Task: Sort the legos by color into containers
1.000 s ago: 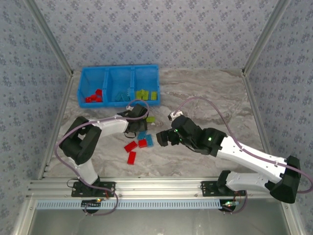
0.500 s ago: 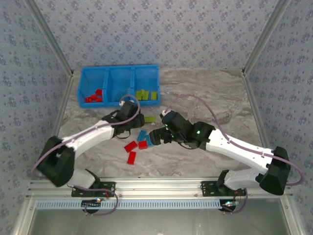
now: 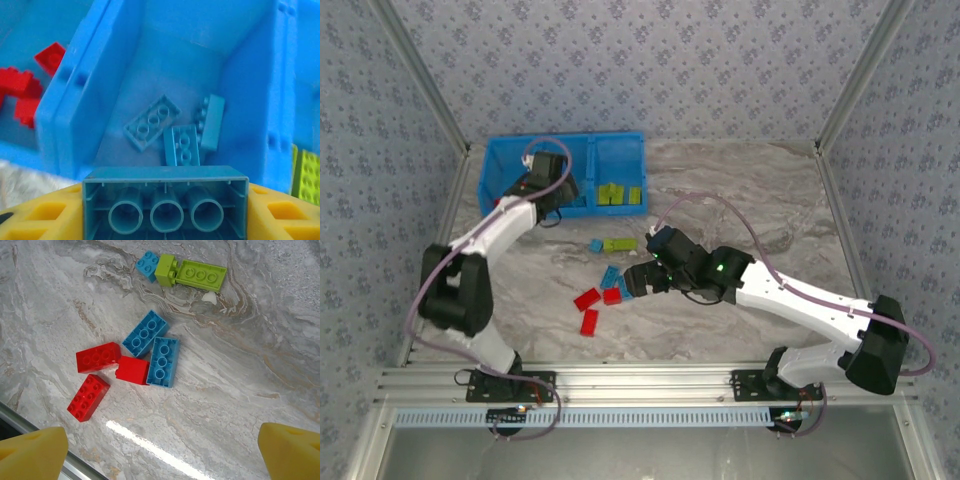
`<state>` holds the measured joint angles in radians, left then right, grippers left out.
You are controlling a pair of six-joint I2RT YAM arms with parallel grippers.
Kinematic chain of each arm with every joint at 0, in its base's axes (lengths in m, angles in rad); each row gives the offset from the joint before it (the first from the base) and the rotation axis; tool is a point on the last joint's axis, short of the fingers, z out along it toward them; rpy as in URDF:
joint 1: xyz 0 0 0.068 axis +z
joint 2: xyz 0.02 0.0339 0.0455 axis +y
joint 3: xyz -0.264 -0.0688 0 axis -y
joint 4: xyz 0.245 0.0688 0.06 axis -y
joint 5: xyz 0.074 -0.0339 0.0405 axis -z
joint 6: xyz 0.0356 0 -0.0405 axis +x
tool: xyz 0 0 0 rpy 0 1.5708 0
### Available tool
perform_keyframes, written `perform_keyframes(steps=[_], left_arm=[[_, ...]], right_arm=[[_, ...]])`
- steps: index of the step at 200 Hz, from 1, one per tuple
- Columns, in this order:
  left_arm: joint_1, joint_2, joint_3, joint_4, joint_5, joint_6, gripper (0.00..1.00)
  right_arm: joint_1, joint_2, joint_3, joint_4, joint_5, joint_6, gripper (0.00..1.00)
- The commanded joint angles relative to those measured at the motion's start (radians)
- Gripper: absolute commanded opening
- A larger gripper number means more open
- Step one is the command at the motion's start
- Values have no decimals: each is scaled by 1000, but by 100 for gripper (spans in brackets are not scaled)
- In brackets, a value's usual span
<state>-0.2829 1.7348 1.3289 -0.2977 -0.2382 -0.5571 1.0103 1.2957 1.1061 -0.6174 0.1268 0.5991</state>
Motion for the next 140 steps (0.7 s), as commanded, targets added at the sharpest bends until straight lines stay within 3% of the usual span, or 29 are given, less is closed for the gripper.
perform_keyframes(steps=[1,43,80,103,123,140], left_arm=[[27,97,147,-44,108,30,64],[39,123,264,-90,137,30,86],[15,-112,80,-76,235,-42,87],[-88,-347,-85,-60,202,-12,88],[-226,-528,-169,-122,95,80,89],[-324,-652,-212,-204,82,171,90]], right_arm=[[8,-9,21,-39,22,23,100],[10,-18,13,-45,36,22,100],[6,-3,0,-21,61,49,100],[-2,35,9,-13,56,51,100],[-8,79,19,-3,53,47,100],[-20,122,24,10,54,39,100]])
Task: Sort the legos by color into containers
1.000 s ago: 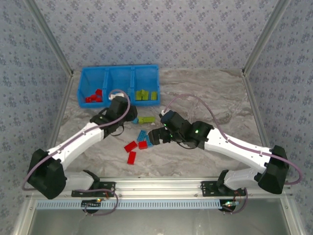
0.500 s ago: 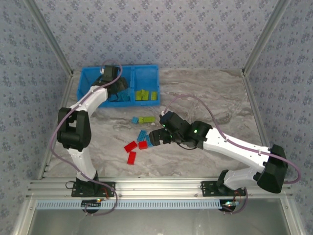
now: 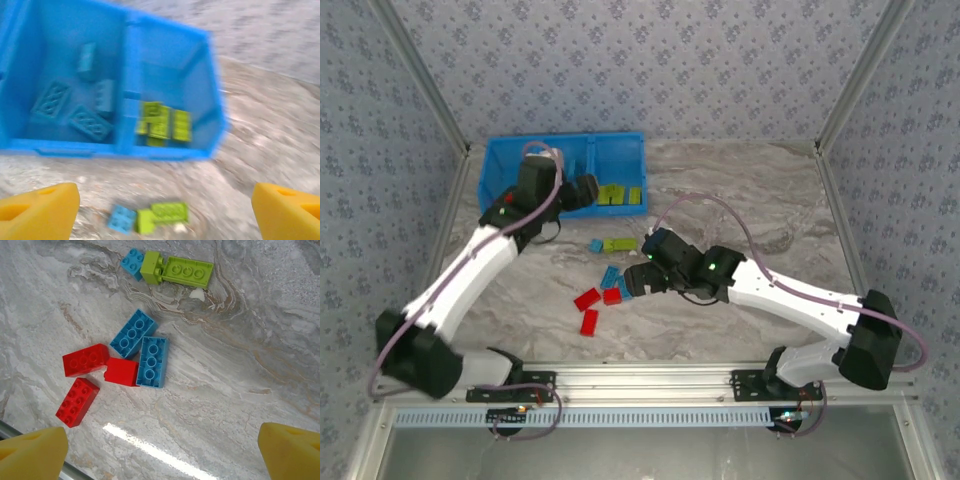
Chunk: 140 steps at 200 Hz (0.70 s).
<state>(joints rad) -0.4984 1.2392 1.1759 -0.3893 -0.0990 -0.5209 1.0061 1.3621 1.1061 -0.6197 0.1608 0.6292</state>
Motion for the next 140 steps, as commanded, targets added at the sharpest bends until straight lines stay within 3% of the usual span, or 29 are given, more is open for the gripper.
perform_keyframes(steps=[1,25,59,83,101,140], left_arm=[[-113,-164,-61,-119,-53,139,90],[-175,-306,-90,-273,41,252,91],[-184,-475,-146,-416,141,416,93],[-184,-548,-223,-406,147,521,94],[-184,-559,-274,-358,155,541,94],[-181,-527,-289,-371,185,551,97]], right_arm=[[-17,57,24,13,20,9,100],[-63,137,42,52,8,-42,100],[-110,299,140,90,16,-161,100],[-129,439,247,88,34,-377,98],[-141,580,386,-16,47,-544,94],[-182,748,549,-98,-7,-719,93]])
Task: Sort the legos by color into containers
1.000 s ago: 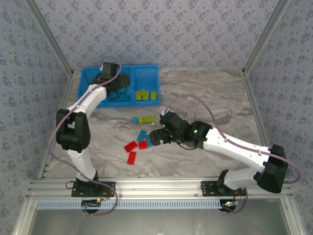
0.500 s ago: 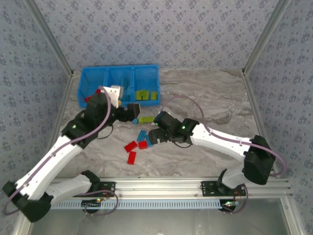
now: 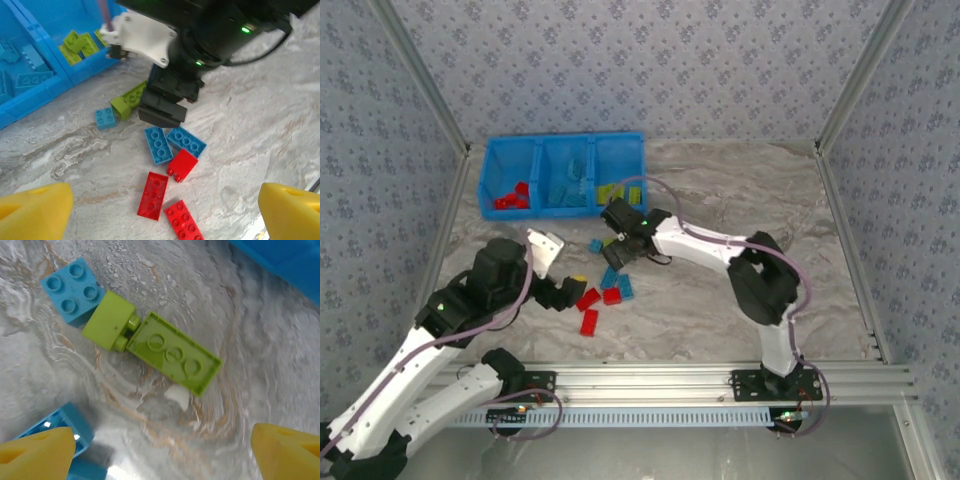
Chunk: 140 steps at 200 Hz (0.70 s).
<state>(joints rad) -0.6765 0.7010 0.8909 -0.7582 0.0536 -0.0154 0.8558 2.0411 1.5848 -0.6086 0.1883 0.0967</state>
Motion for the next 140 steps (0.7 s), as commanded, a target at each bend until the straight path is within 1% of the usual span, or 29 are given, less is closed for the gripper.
perform_keyframes(steps=[1,24,38,60,80,94,102,128,140], left_arm=[[-3,11,-6,-2,31,45,98],[0,2,-23,0,30,38,99],[9,0,-31,5,28,36,99],[24,2,-33,5,29,28,99],[31,-3,-39,4,29,24,99],[34,-7,-43,5,31,22,99],[34,-7,-46,5,32,20,99],[39,-2,-46,7,34,21,99],[42,-1,-49,7,34,21,99]], right_arm=[[-33,71,75,-111,-37,-189,93],[-59,117,116,-121,-88,-232,93],[-69,153,150,-124,-99,-252,94],[-73,230,240,-183,-124,-282,95],[-75,271,270,-199,-134,-297,91],[-79,288,281,-199,-144,-301,86],[-82,295,288,-203,-157,-302,81],[-93,296,296,-226,-209,-298,59],[-93,284,287,-232,-236,-292,51]])
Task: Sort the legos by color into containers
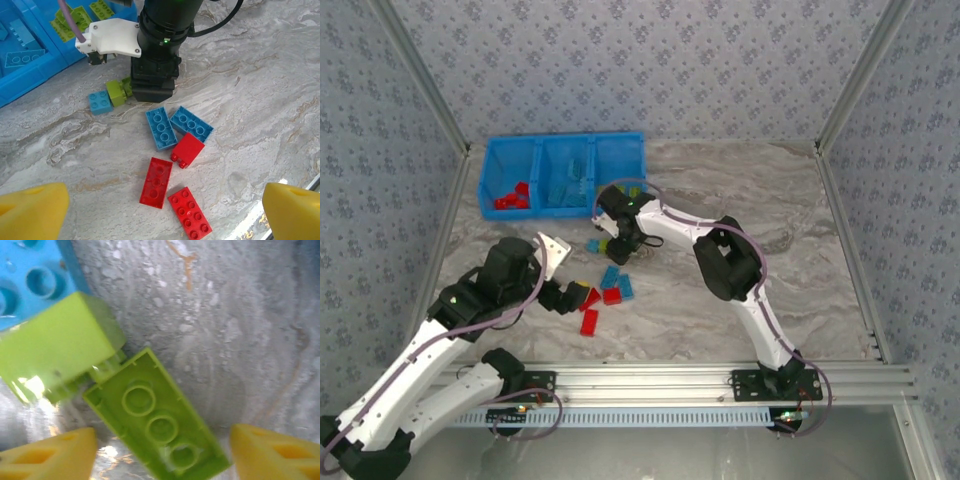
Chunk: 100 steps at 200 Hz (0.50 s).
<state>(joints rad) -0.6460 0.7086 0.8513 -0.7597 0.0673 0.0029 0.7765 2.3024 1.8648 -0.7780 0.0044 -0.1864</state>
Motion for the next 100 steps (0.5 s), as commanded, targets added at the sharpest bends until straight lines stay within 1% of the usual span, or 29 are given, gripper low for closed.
perform_keyframes(steps=[1,16,37,56,77,100], left_arm=[[11,-8,-10,8,20,3,99],[14,-8,-10,8,21,-1,99],[18,-9,-8,8,30,-3,99],[19,-11,-9,11,35,-3,99],[22,-15,-8,14,50,-2,99],[29,-18,-8,20,64,-3,99]], right_arm=[[-14,21,5,-62,-54,-9,50],[-13,-1,-20,-62,-80,4,40],[-6,-64,-89,-45,-78,34,30],[-2,-160,-195,10,-70,81,26],[4,-294,-326,89,-71,159,25],[29,-468,-453,171,-17,263,21]])
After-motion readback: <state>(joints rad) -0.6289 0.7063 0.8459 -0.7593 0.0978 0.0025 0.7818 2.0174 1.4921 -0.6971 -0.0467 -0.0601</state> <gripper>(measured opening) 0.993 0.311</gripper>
